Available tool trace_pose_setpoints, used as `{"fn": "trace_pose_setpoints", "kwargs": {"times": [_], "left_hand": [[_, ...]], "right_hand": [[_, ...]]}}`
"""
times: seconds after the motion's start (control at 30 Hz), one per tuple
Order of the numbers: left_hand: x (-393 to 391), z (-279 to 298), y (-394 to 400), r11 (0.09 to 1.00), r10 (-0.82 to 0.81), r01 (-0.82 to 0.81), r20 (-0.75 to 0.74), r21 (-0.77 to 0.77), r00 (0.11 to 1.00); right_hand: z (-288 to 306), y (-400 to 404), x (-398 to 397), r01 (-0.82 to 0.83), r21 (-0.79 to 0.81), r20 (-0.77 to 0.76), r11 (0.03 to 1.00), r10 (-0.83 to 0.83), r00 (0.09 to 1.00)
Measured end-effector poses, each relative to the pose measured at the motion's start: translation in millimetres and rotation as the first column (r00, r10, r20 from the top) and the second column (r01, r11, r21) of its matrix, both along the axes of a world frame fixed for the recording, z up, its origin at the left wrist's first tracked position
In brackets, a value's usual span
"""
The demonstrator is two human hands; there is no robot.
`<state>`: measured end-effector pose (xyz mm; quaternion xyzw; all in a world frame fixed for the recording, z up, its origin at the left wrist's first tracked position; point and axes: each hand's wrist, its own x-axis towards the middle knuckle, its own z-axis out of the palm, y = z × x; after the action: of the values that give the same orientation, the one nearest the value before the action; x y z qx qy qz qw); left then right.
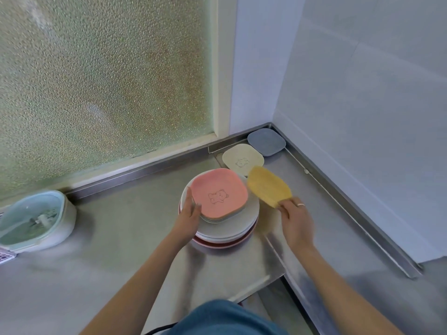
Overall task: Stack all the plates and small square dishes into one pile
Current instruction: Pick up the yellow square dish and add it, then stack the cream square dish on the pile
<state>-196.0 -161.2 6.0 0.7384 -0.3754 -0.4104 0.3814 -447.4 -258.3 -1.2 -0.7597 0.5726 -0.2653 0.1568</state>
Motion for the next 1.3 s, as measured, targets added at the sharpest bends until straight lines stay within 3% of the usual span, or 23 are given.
{"fn": "trace_pose_setpoints", "kwargs": {"times": [0.13,0.23,0.4,0.53,0.6,0.77,0.9,1.1,1.2,1.3], "left_hand": [[4,5,4,1.0,-0.008,0.008,-0.033,0.021,0.999],[9,7,11,1.0,-0.021,0.019,-0.068,-0.025,0.997],[12,14,15,1.0,0.003,-0.006,-0.103,-0.023,0.995],[17,15,17,0.998,-0.059,0.058,-0.08,-0.022,0.995],[20,16,16,0.996,-0.083,0.081,-0.067,-0.034,0.994],[27,21,9,0.985,-0.173,0.173,-0.025,-0.014,0.985],[27,22,3,0.975,-0.22,0.218,0.046,0.04,0.974],[35,16,4,0.976,-0.218,0.217,0.053,0.021,0.975],[37,16,3,0.98,-0.198,0.198,0.051,0.014,0.979],[40,15,-2,0.989,-0.142,0.144,0.042,-0.033,0.989]], "right_hand": [[27,1,37,-0.177,-0.105,0.027,0.979,0.18,0.983],[36,2,50,-0.296,-0.144,-0.043,0.944,0.293,0.955],[29,-2,58,-0.324,0.246,0.062,0.914,0.319,0.946],[29,0,61,-0.369,0.16,-0.122,0.915,0.39,0.913],[32,5,60,-0.393,0.118,-0.144,0.912,0.408,0.902],[40,10,73,-0.267,0.145,-0.004,0.953,0.27,0.963],[33,11,95,-0.21,0.361,-0.164,0.909,0.284,0.945],[22,13,102,-0.147,0.329,-0.178,0.933,0.214,0.961],[23,9,100,-0.16,0.333,-0.013,0.929,0.174,0.985],[22,-3,90,-0.076,0.345,0.252,0.935,-0.014,0.968]]}}
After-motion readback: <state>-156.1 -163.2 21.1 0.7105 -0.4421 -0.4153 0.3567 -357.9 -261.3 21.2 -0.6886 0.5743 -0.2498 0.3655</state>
